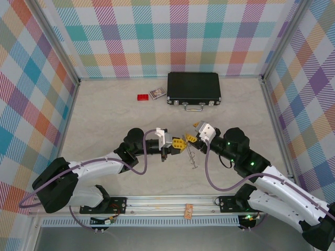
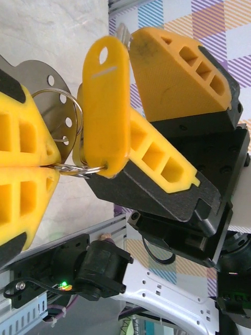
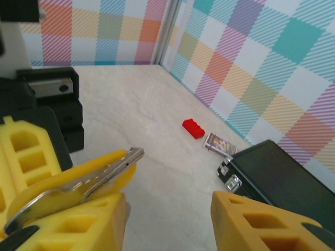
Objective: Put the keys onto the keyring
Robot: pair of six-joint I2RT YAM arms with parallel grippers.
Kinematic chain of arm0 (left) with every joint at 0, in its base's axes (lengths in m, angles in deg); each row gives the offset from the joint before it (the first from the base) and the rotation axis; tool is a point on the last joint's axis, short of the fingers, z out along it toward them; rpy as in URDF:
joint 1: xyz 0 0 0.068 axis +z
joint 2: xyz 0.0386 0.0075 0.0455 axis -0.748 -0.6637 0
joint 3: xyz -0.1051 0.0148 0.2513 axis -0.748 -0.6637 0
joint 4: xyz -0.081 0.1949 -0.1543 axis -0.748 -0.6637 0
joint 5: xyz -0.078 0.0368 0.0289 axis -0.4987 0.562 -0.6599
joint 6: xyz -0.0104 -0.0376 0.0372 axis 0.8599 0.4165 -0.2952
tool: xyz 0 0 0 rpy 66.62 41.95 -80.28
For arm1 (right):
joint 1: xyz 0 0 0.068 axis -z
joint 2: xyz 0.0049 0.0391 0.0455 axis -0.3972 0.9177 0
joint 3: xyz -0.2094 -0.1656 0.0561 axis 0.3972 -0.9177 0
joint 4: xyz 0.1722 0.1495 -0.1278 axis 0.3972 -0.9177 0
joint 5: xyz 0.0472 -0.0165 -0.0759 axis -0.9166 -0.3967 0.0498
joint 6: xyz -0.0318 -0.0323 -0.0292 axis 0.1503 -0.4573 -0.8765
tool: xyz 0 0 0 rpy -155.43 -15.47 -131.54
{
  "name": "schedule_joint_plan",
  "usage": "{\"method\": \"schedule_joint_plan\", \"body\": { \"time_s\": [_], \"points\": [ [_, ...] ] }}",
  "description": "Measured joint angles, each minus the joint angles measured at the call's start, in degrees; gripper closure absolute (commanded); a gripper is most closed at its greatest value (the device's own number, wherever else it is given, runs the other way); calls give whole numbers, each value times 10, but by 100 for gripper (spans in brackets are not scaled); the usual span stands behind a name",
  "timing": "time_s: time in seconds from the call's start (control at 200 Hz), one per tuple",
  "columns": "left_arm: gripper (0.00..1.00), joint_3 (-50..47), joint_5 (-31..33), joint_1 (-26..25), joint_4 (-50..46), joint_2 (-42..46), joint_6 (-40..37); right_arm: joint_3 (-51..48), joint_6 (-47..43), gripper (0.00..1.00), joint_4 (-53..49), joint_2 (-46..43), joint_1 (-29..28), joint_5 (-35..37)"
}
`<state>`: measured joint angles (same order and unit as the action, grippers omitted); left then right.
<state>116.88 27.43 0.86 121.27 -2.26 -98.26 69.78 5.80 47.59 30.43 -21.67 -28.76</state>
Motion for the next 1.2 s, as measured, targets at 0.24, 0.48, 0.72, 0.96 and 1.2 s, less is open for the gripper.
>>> {"method": "schedule_joint_plan", "body": {
  "time_s": [0.24, 0.48, 0.72, 0.96, 1.2],
  "points": [
    [100, -2, -6, 0, 24, -8, 6, 16, -11, 55, 0, 8, -11, -14],
    [100, -9, -3, 0, 49, -12, 15, 31, -14, 50, -11, -6, -18, 1],
    [100, -17, 3, 0, 115, -38, 48, 63, 15, 55, -83, -57, -19, 27],
    [100, -18, 9, 0, 204, -78, 107, 66, 62, 65, -130, -96, -19, 8],
    [100, -18, 11, 0, 221, -80, 121, 66, 81, 62, -162, -69, -14, -49]
  ]
}}
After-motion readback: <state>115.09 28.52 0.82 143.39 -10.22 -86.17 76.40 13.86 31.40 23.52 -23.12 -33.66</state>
